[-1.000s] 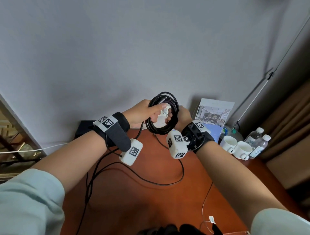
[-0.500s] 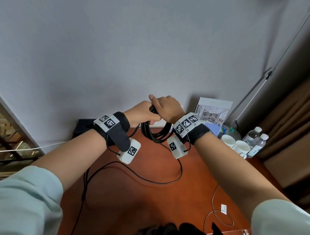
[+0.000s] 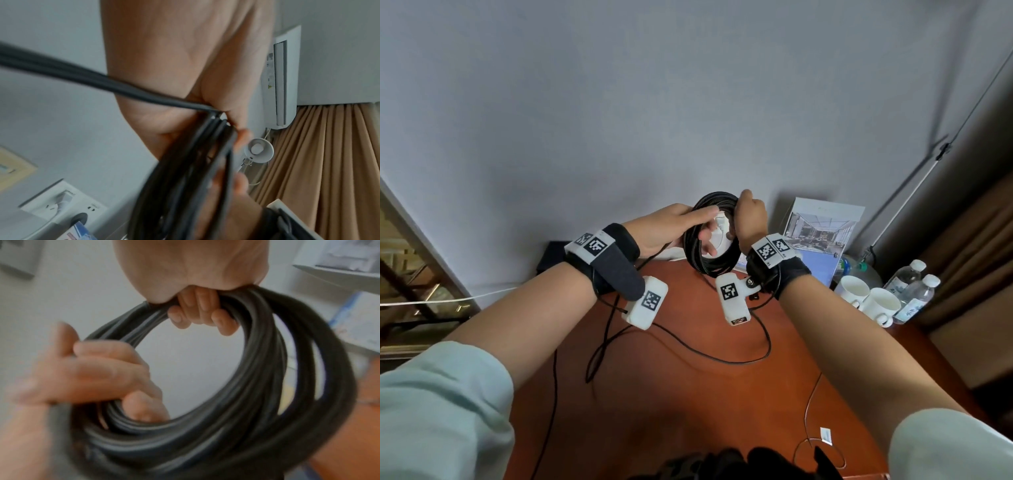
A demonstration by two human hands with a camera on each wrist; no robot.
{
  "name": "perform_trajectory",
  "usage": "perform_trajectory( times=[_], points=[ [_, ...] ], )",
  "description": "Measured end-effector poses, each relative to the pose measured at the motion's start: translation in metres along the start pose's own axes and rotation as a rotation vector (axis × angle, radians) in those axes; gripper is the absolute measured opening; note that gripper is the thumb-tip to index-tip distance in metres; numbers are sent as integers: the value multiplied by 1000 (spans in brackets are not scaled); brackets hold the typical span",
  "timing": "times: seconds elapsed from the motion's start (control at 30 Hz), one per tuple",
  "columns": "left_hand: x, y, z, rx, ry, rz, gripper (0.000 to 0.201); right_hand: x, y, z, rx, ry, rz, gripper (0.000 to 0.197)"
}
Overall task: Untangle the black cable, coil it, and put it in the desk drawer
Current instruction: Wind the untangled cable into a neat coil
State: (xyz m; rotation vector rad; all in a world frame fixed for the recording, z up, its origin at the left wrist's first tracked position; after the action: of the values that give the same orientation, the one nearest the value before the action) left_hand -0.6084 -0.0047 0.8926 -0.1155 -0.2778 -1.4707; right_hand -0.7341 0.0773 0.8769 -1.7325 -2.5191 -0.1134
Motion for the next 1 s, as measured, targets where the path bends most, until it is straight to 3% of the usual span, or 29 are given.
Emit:
perform_trajectory(
  times=[0.07, 0.13, 0.27, 0.37, 0.43, 0.63, 0.73, 0.9, 1.0],
  points=[
    [0, -4, 2, 3, -19, 96, 33, 1, 5, 3, -122, -161, 6, 36],
    [2, -9, 3, 14, -53, 200, 40, 0, 5, 4, -136, -186, -71, 43],
    [3, -13, 5, -8, -169, 244, 45, 3, 3, -5, 62, 109, -235, 65],
    [2, -15, 11, 1, -268, 223, 45, 6, 6, -21, 239, 225, -169, 70],
    [-2, -17, 15, 4, -230, 173, 44, 5, 7, -28, 273, 200, -124, 65],
    [-7, -11, 12, -50, -13, 87, 29, 10, -1, -14, 36, -96, 22, 29],
    [-8, -9, 7, -49, 64, 20, 39, 13, 1, 5, -224, -489, 63, 34],
    [-6, -13, 9, 19, -102, 146, 46, 4, 9, 19, -280, -526, 52, 36],
    [-7, -11, 7, 24, -149, 167, 45, 7, 3, 14, -148, -387, -4, 51]
  ],
)
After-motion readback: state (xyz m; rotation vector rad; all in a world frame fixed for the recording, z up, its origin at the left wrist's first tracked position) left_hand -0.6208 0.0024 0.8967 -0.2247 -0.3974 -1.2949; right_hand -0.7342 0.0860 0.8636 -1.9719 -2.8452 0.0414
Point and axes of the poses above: each hand's wrist, its own y-axis away from the middle knuckle, its own x-axis out of the back of the hand, z = x × y, the point moved 3 cm from there along -y, towards the middle knuckle, and after that the axes turned 9 degrees about -y, right-handed, at the moved point
